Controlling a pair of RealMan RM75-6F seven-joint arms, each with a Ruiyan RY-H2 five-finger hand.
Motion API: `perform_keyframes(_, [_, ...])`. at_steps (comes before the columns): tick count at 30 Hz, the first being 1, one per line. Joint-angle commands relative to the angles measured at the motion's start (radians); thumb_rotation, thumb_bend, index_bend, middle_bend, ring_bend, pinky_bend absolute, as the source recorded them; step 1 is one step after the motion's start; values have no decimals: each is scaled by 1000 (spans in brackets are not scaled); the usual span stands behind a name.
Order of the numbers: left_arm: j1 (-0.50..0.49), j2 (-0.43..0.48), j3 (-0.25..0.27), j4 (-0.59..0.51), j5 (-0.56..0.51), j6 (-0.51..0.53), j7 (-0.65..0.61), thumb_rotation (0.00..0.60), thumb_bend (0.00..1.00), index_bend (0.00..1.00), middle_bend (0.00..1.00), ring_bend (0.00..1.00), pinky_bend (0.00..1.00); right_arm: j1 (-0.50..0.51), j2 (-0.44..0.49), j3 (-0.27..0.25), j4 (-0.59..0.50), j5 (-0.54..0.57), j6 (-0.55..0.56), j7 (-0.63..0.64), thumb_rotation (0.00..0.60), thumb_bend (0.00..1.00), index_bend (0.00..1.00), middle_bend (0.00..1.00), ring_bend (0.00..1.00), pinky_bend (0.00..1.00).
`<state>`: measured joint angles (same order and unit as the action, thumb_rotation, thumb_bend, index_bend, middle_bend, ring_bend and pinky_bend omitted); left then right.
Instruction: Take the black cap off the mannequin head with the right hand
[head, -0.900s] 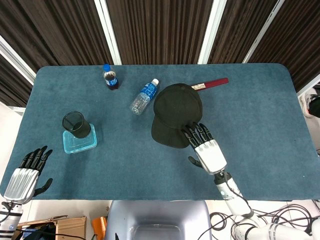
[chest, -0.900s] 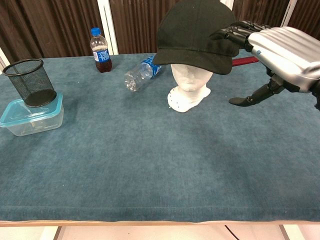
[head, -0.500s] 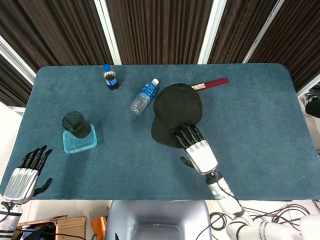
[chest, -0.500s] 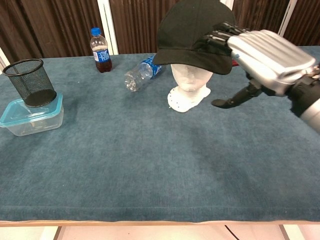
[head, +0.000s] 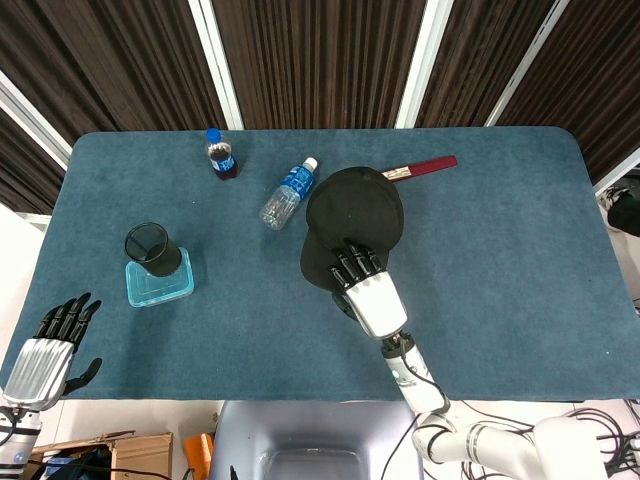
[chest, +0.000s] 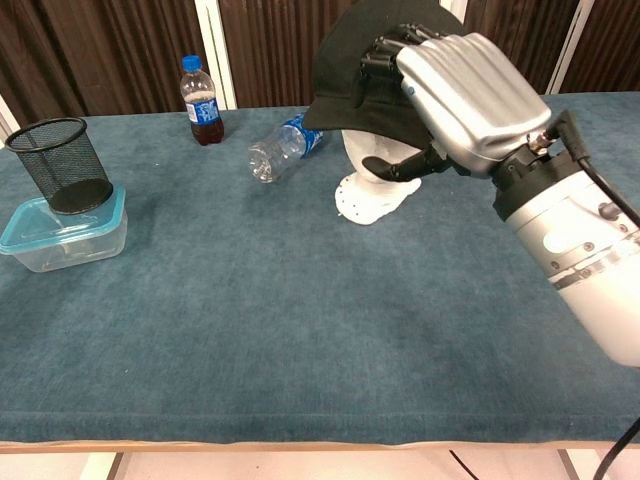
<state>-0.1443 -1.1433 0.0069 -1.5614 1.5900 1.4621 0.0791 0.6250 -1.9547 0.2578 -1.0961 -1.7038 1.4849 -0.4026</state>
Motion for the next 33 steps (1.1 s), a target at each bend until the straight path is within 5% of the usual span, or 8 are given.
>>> perform_keyframes(1, [-1,1,0,0,2,-1,-2,600,319,0,2,57,127,14,-26,8,49,-3,31,25,600,174,467,293,154,311])
perform_keyframes(8, [-1,0,1,0,5,0,-3,600,320,0,4,59,127,31,-43,23,113,11,60,42,600,250,545,344,215,383])
perform_keyframes(22, [-2,0,0,5,8,1,-9,600,320,0,4,59,127,64,-51,15,192,8,108,61,600,341,879,606,515,767])
perform_keyframes(33, [-3,-2,0,8,12,3,-12,600,321,0,4,60,127,105,-63,7,308,-51,231,62,600,383,998,694,611,898])
